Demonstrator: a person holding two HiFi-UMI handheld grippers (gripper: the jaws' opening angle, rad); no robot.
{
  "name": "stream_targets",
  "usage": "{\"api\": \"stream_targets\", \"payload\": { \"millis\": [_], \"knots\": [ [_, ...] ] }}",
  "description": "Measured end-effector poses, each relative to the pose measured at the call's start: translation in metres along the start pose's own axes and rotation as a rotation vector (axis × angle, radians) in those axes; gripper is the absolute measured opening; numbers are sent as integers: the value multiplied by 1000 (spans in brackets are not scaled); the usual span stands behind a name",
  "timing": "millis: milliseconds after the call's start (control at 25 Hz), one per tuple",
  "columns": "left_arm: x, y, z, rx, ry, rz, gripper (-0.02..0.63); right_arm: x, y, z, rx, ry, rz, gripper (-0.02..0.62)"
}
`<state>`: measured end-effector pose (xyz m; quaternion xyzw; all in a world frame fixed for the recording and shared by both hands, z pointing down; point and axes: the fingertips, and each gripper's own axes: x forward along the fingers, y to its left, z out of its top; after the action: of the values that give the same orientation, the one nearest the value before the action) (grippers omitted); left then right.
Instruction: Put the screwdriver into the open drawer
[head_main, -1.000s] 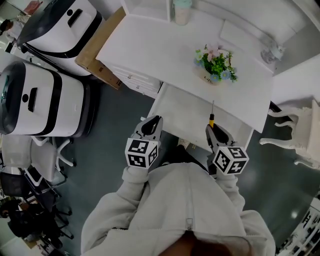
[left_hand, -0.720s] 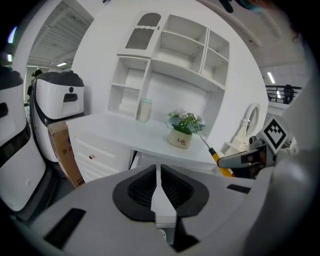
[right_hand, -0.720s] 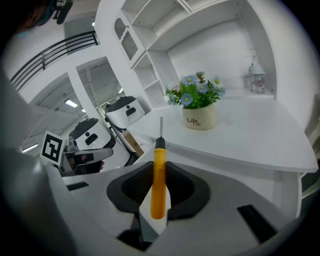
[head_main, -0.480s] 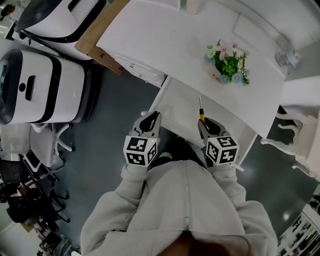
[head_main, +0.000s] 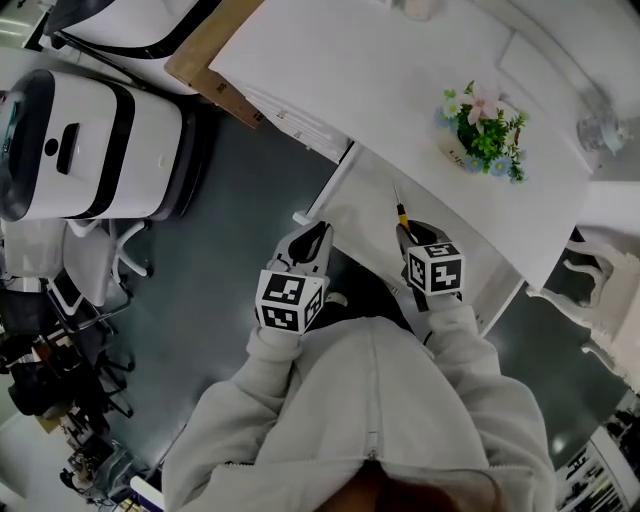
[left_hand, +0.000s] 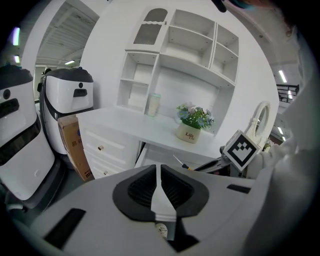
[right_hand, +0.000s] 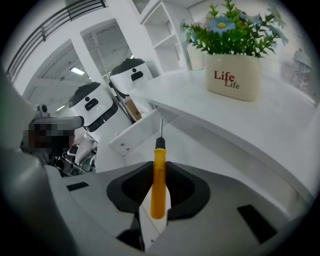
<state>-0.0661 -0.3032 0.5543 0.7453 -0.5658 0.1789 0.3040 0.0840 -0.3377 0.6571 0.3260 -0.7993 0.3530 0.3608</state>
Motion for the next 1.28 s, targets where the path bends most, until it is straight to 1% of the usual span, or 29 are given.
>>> {"api": "stream_targets", "payload": {
  "millis": [120, 360, 520, 680, 800, 920, 1280],
  "knots": [
    [-1, 3, -2, -8, 6, 16, 41, 19, -6, -4, -11, 50, -2, 92],
    [-2, 8, -5, -23, 15, 42, 41, 54, -19, -13, 43, 116, -21, 93],
    [-4, 11, -9, -34, 24, 61, 41, 68, -23, -12, 50, 123, -43, 92],
    [-6, 12, -13, -37, 31, 80, 41, 86, -25, -12, 75, 126, -47, 93],
    [-9, 14, -13, -39, 32, 93, 41, 88, -25, -6, 66, 133, -73, 93],
    [-11, 15, -12, -38, 31, 106, 41, 89, -25, -3, 80, 137, -90, 94],
    [-10, 8, -11, -35, 34, 87, 41, 94, -28, -4, 95, 143, -111, 94]
  ]
}}
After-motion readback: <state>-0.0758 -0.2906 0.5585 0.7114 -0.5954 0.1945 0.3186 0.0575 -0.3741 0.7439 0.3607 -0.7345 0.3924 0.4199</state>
